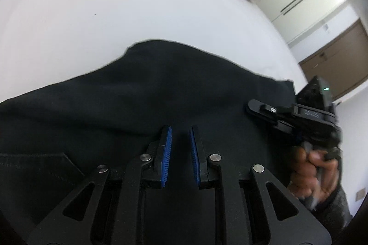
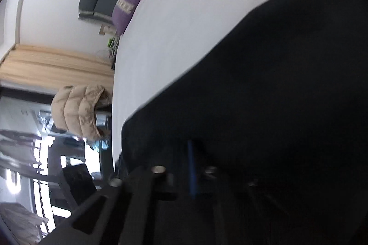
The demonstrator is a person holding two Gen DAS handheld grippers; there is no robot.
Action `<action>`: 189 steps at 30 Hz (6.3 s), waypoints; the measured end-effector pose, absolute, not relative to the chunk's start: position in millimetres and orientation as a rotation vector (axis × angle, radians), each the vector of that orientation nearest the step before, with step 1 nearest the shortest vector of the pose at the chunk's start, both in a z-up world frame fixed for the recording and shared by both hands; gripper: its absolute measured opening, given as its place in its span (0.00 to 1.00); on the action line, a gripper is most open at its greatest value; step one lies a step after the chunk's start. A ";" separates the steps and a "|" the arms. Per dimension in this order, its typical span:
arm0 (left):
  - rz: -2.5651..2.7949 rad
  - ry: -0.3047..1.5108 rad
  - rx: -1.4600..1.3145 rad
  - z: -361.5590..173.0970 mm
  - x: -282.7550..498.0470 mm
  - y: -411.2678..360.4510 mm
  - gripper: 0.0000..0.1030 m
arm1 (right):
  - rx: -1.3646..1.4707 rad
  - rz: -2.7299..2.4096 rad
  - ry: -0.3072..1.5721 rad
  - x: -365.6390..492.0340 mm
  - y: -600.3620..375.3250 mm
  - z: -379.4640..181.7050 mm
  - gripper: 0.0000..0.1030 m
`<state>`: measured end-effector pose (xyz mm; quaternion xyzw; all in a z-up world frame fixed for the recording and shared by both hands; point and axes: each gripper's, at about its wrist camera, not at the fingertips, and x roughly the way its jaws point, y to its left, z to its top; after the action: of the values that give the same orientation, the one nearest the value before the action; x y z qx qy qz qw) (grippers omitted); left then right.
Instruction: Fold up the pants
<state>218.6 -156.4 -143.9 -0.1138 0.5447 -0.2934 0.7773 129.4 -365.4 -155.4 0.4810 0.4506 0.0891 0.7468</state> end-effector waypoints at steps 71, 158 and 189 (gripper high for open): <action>-0.722 1.225 -0.699 -140.7 139.0 -132.1 0.90 | -0.156 -0.110 0.854 -15.4 -214.8 -94.1 0.07; -0.404 1.100 0.240 -156.9 128.6 -162.8 0.09 | 0.761 0.537 1.242 143.3 -377.9 -133.1 0.16; -0.279 0.974 -0.106 -115.0 55.5 -12.1 0.10 | 1.030 0.338 0.975 12.0 -318.6 -133.1 0.29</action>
<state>55.5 -12.1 -115.0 -0.0509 0.4664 -0.1334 0.8730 12.0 -318.6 -133.1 0.4706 0.4454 0.1546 0.7458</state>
